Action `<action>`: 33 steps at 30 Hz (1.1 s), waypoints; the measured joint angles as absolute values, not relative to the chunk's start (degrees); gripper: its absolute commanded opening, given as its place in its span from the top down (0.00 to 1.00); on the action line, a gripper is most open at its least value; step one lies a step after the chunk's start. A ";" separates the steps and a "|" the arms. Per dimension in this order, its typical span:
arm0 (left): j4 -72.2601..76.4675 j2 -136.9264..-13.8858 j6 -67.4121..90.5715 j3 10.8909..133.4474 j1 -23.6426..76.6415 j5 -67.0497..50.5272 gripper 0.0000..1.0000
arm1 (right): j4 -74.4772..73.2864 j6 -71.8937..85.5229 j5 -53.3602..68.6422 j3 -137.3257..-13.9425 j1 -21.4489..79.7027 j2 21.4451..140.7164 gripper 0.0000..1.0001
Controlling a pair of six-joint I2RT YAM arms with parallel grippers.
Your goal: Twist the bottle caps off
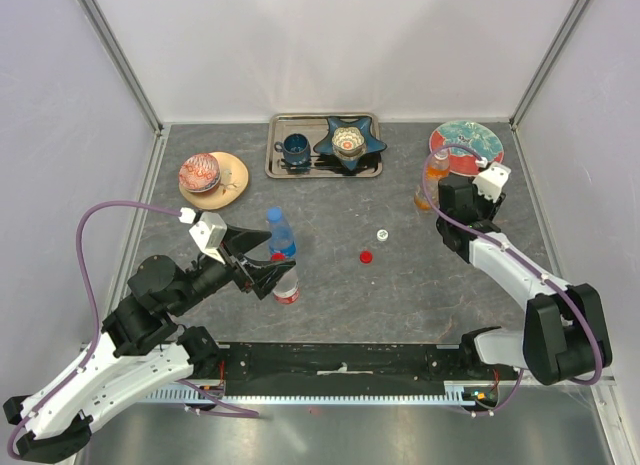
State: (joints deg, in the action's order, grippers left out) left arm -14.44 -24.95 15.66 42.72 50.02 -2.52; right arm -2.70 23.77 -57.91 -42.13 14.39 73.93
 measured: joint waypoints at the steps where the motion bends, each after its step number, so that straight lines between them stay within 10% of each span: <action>1: -14.41 -24.95 15.75 42.72 50.02 -2.68 0.07 | -3.07 24.36 -57.67 -42.28 14.39 73.84 0.45; 33: -12.03 -27.11 17.80 42.28 50.02 -4.67 0.08 | -15.57 30.96 -48.34 -42.92 14.39 67.40 0.27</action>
